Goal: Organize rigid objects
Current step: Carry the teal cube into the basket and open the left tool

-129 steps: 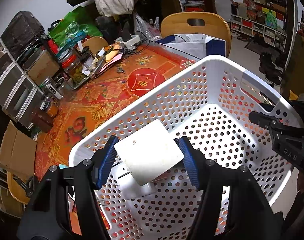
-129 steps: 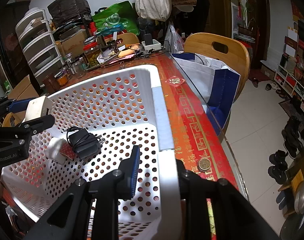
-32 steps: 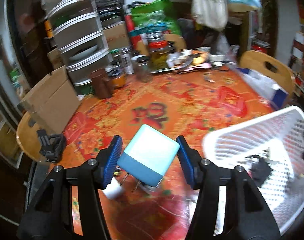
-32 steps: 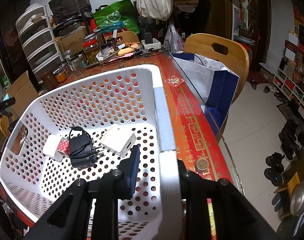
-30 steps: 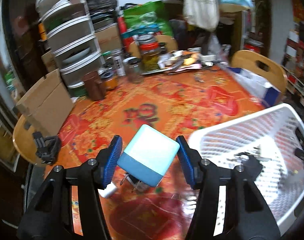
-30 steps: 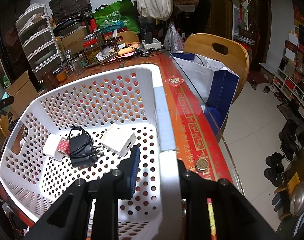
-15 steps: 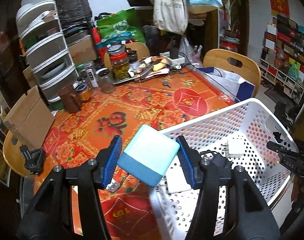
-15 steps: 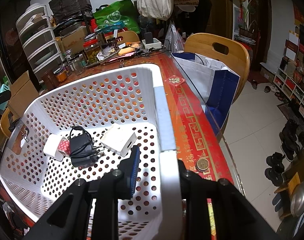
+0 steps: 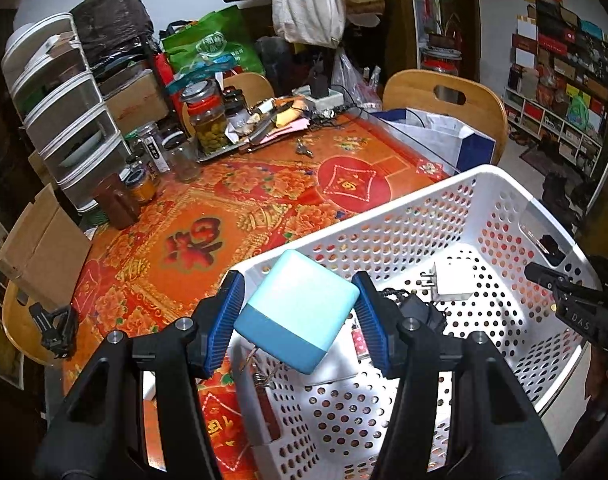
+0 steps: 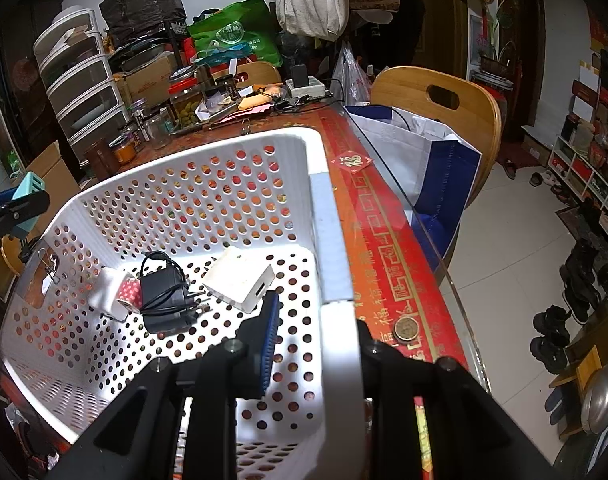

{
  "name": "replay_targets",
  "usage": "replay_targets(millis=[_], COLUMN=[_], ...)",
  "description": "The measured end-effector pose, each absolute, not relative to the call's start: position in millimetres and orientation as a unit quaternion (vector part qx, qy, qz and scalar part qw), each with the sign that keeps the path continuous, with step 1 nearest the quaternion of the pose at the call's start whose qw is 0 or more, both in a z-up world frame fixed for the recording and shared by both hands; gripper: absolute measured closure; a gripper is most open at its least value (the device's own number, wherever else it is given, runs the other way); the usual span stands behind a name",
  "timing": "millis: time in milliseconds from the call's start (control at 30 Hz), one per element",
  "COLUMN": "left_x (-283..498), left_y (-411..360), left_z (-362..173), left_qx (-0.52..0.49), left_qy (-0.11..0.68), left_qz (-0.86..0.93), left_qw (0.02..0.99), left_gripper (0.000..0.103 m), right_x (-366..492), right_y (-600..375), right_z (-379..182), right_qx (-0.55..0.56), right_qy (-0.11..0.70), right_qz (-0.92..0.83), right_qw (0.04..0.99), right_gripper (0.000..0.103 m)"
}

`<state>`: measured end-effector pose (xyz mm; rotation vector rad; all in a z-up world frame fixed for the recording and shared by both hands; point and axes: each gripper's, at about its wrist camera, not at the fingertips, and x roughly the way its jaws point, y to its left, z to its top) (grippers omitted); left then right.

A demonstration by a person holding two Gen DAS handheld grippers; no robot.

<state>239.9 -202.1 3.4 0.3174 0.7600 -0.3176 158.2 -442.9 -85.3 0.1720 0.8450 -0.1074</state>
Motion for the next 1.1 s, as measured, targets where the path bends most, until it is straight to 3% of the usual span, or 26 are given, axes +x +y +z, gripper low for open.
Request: replay_targets(millis=[233,600,933,1067,1100], left_x=[244,248,255,252,251], left_y=[-226,-273,-276,-267,-261], left_z=[-14,-67,-86,-75,-68], left_qx=[0.177,0.212,0.193,0.186,0.178], left_qy=[0.39,0.491,0.536,0.516,0.507], left_qz=[-0.167,-0.218,-0.241,-0.244,-0.245], left_qw=[0.888,0.816,0.786,0.799,0.807], left_gripper=[0.05,0.05,0.049,0.025,0.024], right_x=[158,158,159,160,160], right_y=[-443,-442,-440,-440,-440], right_z=[-85,-85,-85,-85,-85], right_qx=[0.084,0.084,0.084,0.084,0.084], right_qy=[0.409,0.41,0.409,0.409,0.41], right_qz=[-0.052,-0.052,-0.051,-0.051,-0.051], right_qw=[0.907,0.907,0.907,0.907,0.907], right_gripper=[0.079,0.079,0.078,0.078,0.078])
